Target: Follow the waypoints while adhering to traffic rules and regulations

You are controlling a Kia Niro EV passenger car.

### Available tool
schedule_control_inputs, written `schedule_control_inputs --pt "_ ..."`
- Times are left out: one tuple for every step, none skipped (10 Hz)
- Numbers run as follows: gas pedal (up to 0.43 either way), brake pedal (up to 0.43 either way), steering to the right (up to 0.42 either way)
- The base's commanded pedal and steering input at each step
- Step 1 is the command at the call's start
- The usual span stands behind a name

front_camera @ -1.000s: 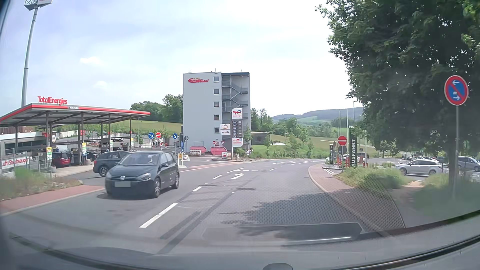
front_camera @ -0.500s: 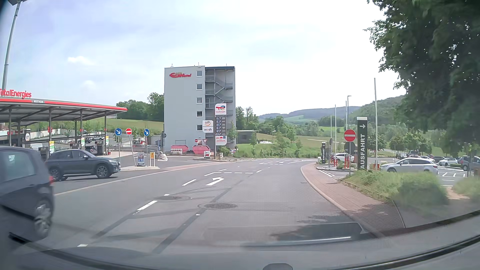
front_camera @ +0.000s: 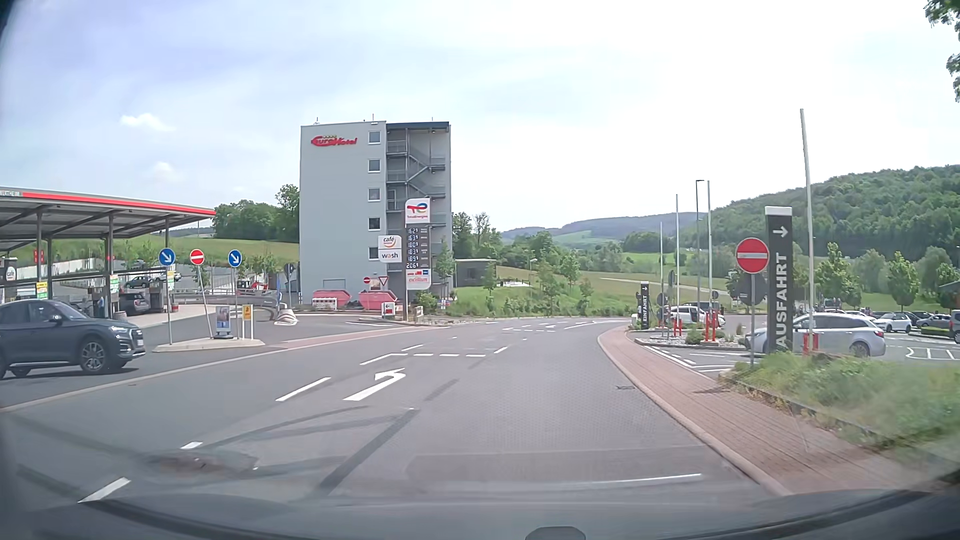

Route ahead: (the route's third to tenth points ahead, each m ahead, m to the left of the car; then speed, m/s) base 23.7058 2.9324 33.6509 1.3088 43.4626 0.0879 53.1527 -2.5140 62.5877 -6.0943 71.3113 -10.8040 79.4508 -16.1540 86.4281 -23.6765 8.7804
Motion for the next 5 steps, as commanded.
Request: schedule_control_inputs --pt "0.047 0.000 0.019" --pt "0.047 0.000 0.020" --pt "0.047 0.000 0.020" --pt "0.028 0.000 0.020" --pt "0.020 0.000 0.018"
